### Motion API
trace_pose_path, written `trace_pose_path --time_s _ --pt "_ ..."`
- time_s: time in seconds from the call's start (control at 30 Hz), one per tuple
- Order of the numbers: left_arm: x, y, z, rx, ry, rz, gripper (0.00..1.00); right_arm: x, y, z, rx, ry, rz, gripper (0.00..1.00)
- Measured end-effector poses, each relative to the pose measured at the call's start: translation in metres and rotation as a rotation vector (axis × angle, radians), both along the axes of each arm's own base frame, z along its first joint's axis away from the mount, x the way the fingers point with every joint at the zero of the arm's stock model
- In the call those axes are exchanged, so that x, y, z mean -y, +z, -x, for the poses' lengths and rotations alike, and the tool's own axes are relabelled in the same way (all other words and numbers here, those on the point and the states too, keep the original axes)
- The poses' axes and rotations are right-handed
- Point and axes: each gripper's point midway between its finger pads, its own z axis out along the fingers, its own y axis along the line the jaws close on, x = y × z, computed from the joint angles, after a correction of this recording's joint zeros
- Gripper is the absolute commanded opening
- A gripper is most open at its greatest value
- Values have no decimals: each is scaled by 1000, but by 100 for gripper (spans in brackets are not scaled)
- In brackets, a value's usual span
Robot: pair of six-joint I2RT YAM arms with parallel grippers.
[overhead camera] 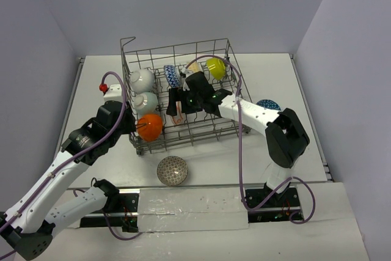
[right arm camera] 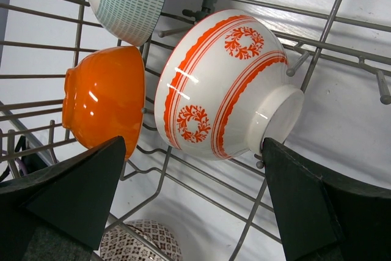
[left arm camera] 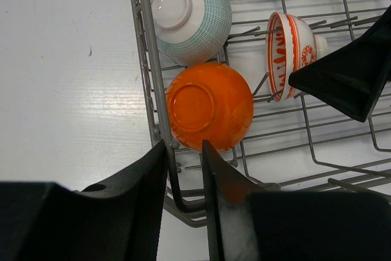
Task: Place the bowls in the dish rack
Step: Move the bowl to the dish rack.
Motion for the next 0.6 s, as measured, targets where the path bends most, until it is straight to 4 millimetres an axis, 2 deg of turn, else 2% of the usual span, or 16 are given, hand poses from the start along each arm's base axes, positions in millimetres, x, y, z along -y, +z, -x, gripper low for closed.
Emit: trace_pose_path --time_s 0.33,0.6 --pt "0 0 0 -1 1 2 32 1 -1 -1 -9 12 -2 100" --pt "0 1 1 -2 2 3 32 3 -11 -11 -28 20 24 100"
